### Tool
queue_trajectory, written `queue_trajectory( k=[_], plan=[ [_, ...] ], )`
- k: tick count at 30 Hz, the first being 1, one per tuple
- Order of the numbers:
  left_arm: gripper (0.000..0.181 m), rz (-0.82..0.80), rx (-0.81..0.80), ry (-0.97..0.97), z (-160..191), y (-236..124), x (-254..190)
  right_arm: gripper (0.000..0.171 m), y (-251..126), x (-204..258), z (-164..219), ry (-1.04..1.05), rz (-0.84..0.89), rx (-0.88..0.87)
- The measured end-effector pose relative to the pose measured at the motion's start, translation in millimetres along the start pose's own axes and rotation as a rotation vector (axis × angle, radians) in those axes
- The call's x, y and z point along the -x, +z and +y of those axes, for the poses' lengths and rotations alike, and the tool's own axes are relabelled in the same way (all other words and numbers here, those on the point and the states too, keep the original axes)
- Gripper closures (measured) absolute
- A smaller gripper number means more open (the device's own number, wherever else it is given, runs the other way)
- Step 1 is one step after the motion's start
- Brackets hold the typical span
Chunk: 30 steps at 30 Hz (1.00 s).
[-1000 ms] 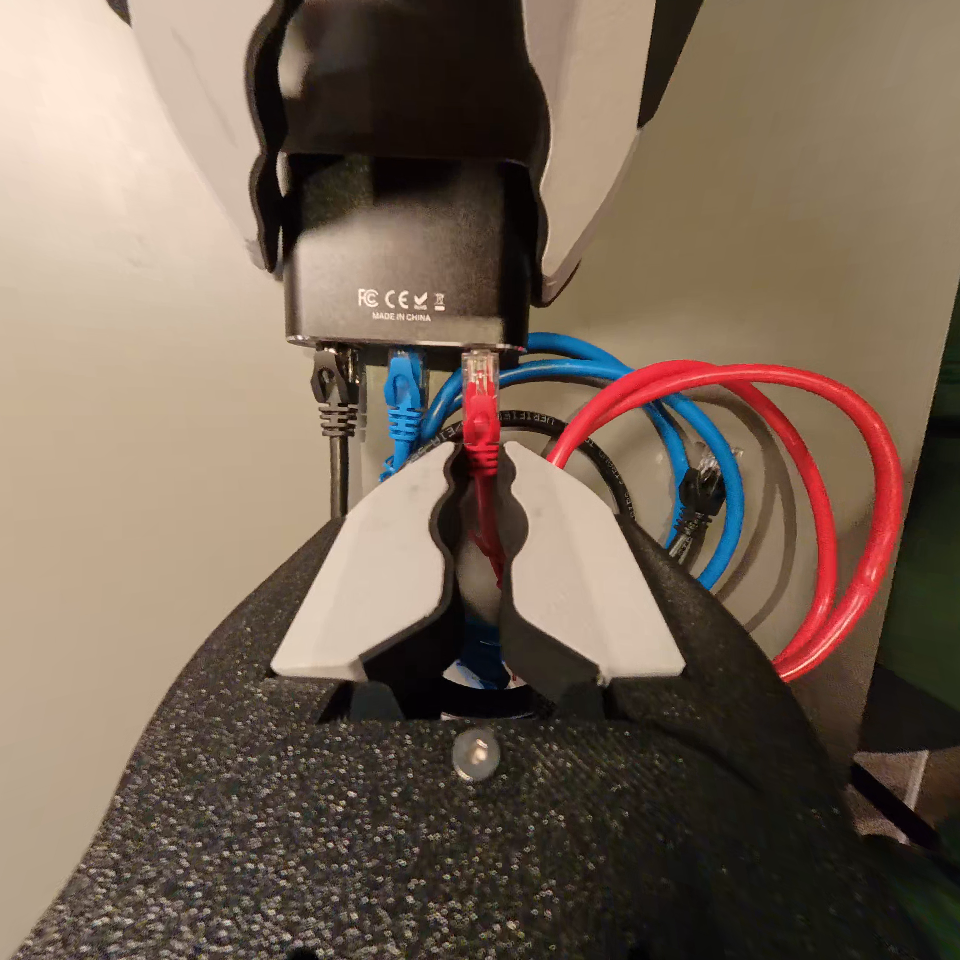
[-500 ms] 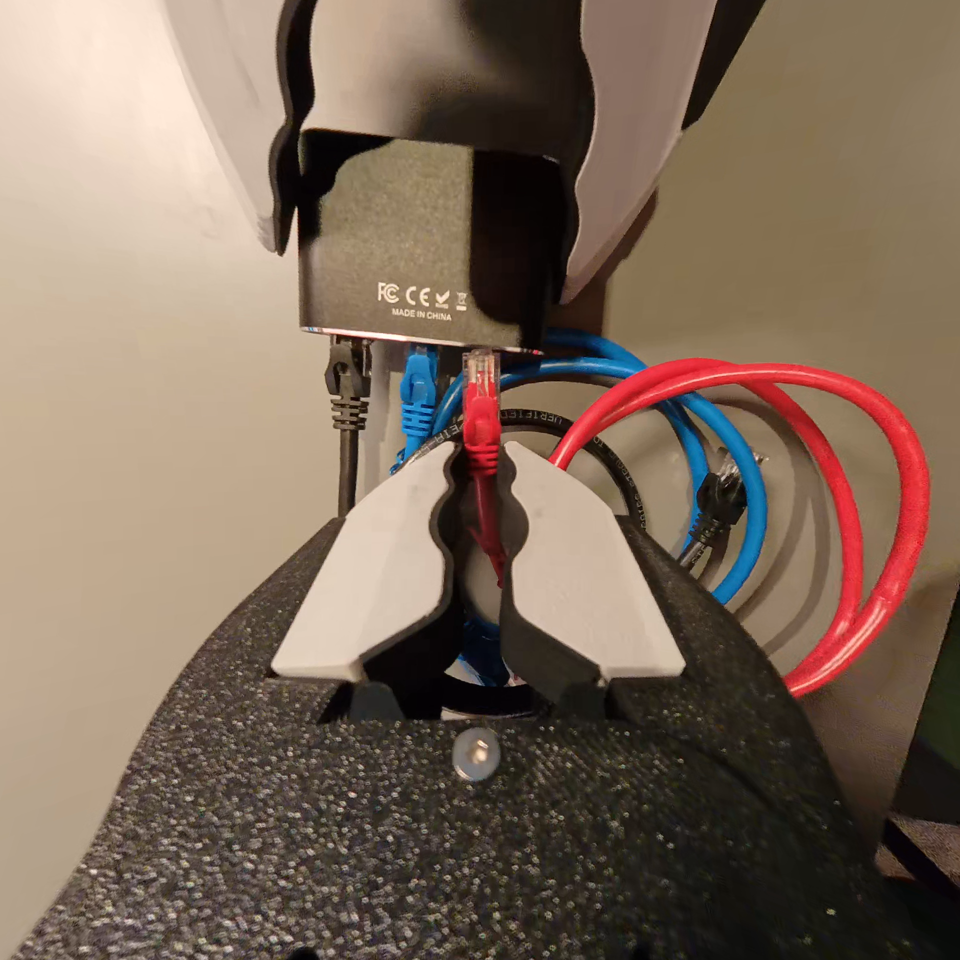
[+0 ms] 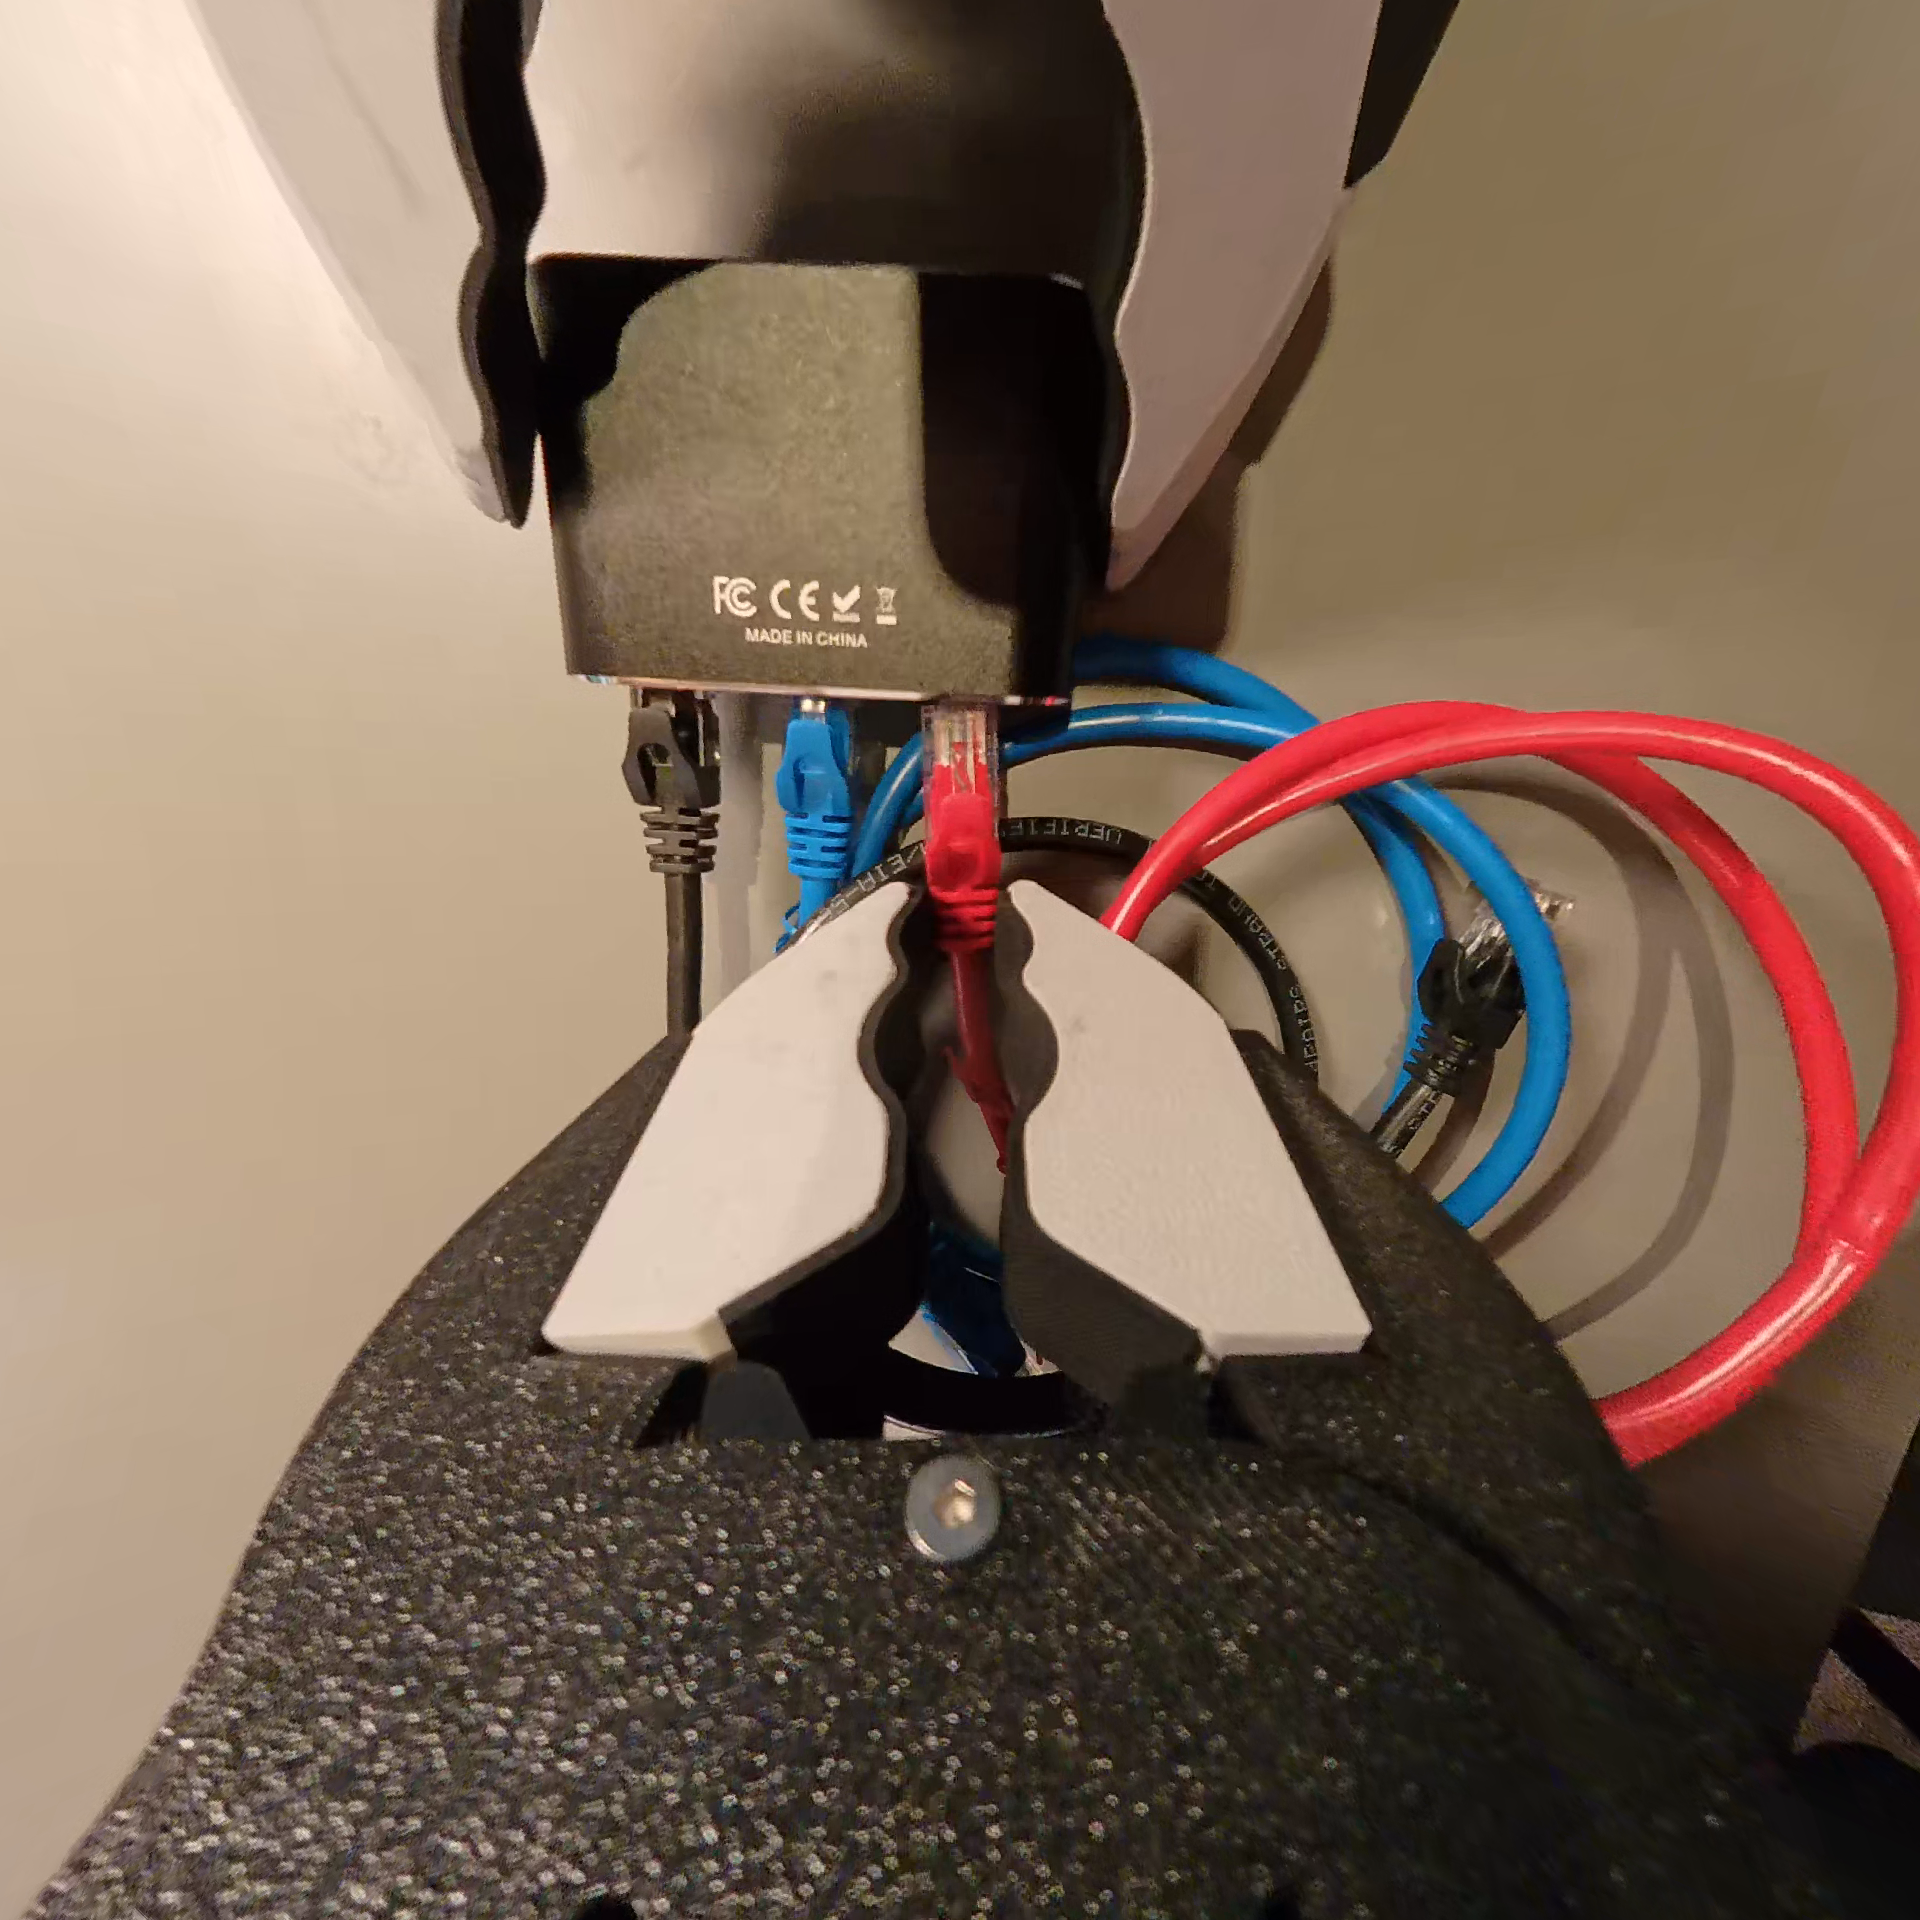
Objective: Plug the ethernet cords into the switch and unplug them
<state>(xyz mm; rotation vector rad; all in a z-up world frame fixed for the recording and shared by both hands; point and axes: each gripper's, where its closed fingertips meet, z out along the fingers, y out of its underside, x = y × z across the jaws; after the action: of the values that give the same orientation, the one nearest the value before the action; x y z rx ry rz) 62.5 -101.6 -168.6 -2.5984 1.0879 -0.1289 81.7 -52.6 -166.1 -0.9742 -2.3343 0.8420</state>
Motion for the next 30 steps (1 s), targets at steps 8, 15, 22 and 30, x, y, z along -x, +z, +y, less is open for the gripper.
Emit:
queue_trajectory(
  k=[8, 15, 22, 30],
  plan=[
    [0.169, 0.037, -0.029, 0.028, -1.7, 2.2, -2.7, 0.084, -0.7, 0.2, -1.8, 0.006, -0.011, -0.020],
    [0.170, 0.068, -0.119, -0.006, -10.6, 0.7, 0.5, 0.086, -6.1, -3.2, -1.6, 0.033, -0.017, -0.058],
    [0.170, 0.074, -0.148, -0.009, -16.5, 2.2, 1.1, 0.087, -6.3, -4.2, 0.6, 0.047, -0.020, -0.059],
    [0.170, 0.043, -0.148, -0.016, -17.3, 7.6, 1.9, 0.088, 0.5, -4.7, 8.2, 0.062, -0.009, -0.002]
  ],
)
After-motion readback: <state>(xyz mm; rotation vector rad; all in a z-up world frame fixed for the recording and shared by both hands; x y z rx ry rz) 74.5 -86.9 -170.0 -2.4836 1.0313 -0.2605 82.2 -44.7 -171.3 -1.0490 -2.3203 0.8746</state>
